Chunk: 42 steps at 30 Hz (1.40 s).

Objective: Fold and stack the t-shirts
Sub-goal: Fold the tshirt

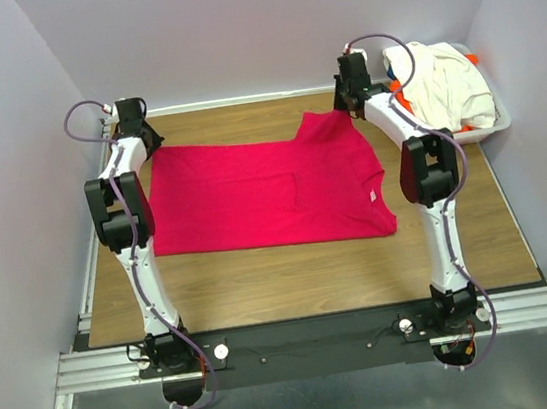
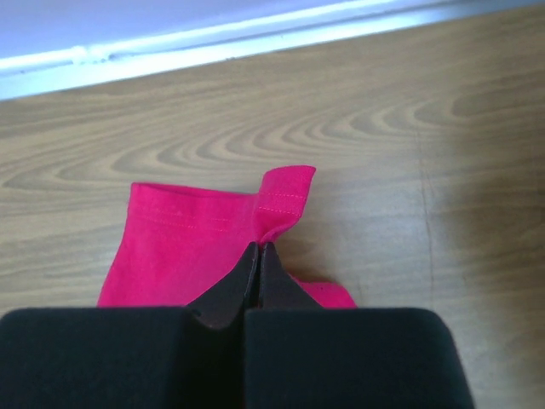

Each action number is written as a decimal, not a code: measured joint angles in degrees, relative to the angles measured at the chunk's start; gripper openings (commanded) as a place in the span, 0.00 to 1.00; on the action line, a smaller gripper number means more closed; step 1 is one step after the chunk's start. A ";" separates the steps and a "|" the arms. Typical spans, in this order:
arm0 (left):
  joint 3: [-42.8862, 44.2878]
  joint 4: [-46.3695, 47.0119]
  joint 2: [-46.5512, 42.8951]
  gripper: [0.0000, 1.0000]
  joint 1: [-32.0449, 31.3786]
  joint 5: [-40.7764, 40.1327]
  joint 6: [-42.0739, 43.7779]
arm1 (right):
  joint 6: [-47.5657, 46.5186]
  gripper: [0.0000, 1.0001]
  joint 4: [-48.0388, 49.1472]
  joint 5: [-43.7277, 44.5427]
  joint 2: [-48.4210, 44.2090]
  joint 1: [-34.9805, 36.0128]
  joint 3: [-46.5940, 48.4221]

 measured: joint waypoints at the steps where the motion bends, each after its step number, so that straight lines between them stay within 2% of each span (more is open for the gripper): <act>1: -0.70 0.31 -0.85 0.00 0.24 0.31 -0.11 | 0.11 0.01 0.02 0.02 -0.72 0.00 -1.16; 12: -8.22 2.27 -6.51 0.00 2.08 1.51 -1.22 | 3.91 0.00 2.21 -0.33 -13.66 0.00 -18.14; 23: -21.20 4.70 -15.74 0.00 3.87 2.80 -3.65 | 9.38 0.00 5.09 -1.20 -26.88 0.00 -37.70; 29: -27.65 6.56 -21.38 0.00 4.15 3.21 -5.20 | 11.63 0.00 5.66 -1.79 -34.73 0.09 -45.05; 42: -35.26 8.04 -28.65 0.00 5.09 3.65 -6.08 | 14.45 0.01 6.67 -3.28 -47.50 0.33 -57.37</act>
